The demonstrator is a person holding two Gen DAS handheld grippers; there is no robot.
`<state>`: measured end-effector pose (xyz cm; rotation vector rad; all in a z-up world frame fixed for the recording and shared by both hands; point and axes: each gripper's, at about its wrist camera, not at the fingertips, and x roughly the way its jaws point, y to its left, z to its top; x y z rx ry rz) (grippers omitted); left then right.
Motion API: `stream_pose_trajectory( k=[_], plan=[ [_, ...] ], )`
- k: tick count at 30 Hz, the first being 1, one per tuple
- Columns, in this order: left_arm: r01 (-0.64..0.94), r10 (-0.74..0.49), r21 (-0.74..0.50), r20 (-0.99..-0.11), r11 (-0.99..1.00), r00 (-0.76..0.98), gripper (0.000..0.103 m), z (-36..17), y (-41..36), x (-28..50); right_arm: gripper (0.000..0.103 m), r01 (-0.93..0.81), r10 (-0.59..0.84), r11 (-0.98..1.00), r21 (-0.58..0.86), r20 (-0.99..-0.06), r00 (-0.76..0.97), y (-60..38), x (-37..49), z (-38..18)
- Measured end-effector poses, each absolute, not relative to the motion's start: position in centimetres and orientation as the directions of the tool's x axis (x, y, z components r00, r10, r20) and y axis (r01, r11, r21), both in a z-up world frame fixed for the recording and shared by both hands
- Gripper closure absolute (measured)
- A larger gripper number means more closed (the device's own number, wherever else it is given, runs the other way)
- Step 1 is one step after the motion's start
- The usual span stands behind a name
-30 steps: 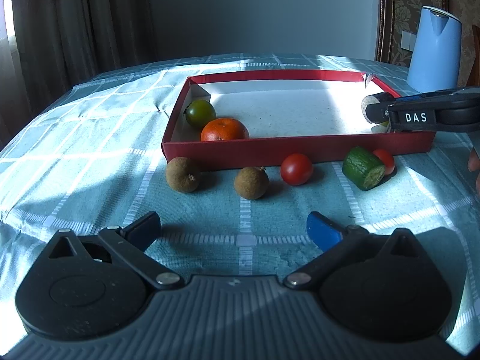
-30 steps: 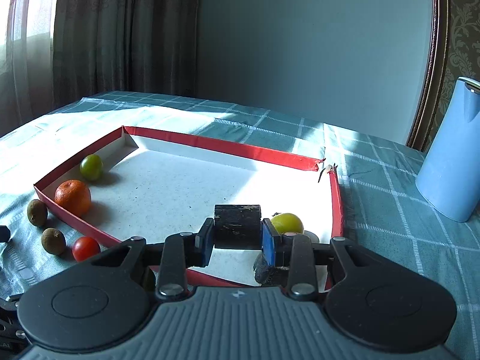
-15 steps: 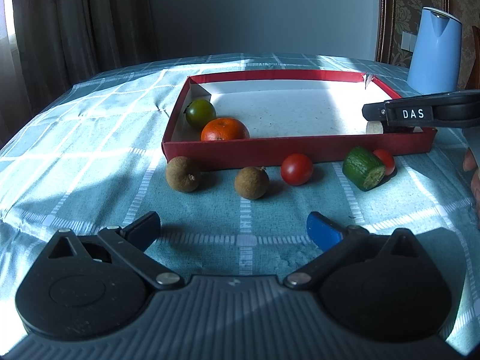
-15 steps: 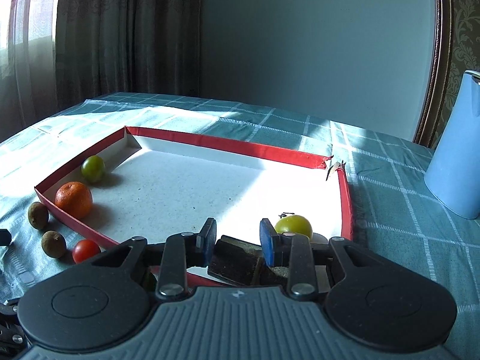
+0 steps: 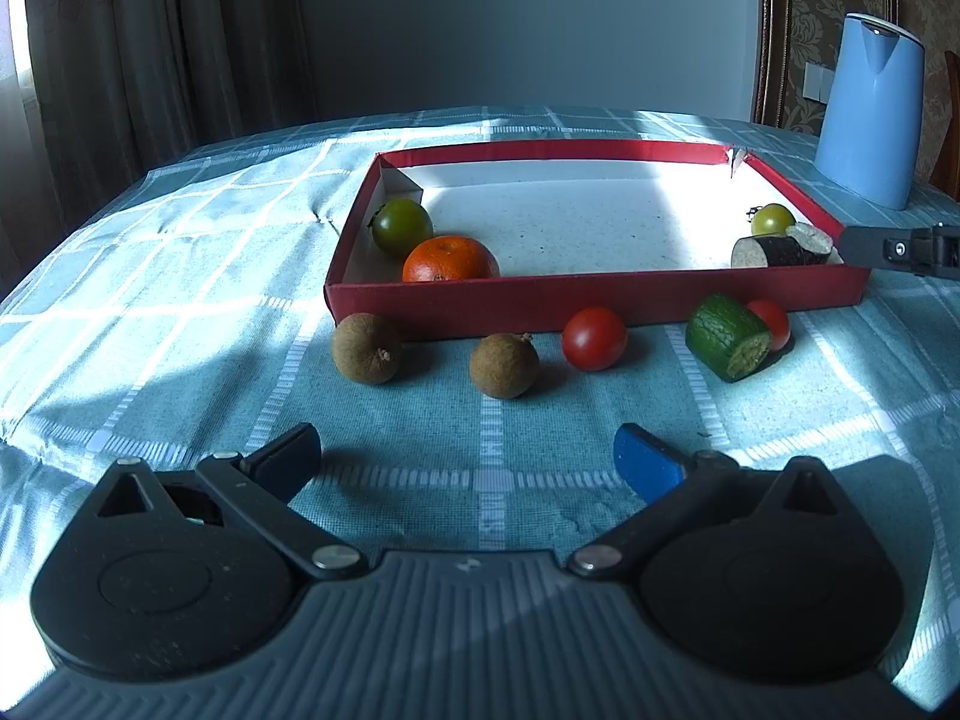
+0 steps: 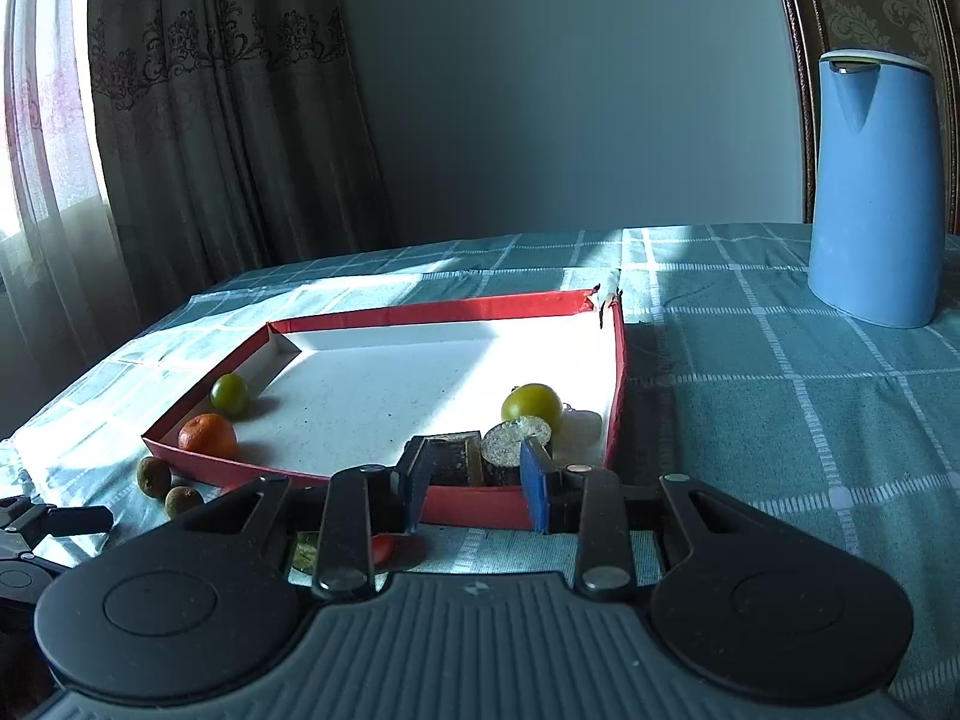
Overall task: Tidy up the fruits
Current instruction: 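Set the dark log piece in the tray and open the right gripper, then reach the left gripper down to the green cucumber piece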
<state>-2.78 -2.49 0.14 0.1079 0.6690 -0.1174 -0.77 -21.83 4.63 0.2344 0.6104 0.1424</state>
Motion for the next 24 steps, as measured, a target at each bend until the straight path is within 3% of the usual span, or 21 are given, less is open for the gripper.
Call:
stream_pose_trajectory(
  k=[3, 8, 11, 24],
  plan=[
    [0.143, -0.073, 0.064, -0.623, 0.988, 0.779, 0.0, 0.1, -2.5, -2.8, 0.05, -0.074, 0.216, 0.963, 0.261, -0.57, 0.793, -21.3, -2.4, 3.7],
    [0.143, -0.073, 0.064, -0.622, 0.988, 0.78, 0.0, 0.1, -2.5, -2.8, 0.049, -0.104, 0.25, 0.958, 0.268, -0.595, 0.764, -20.2, -3.5, 2.6],
    [0.143, -0.074, 0.061, -0.622, 0.988, 0.779, 0.0, 0.1, -2.5, -2.8, 0.032, -0.088, 0.259, 0.95, 0.3, -0.597, 0.759, -20.6, -3.3, 2.4],
    [0.149, -0.119, 0.012, -0.54, 0.989, 0.833, 0.0, 0.9, -1.5, -4.4, 0.032, -0.046, 0.281, 0.921, 0.388, -0.575, 0.768, -22.1, -3.3, 2.1]
  ],
)
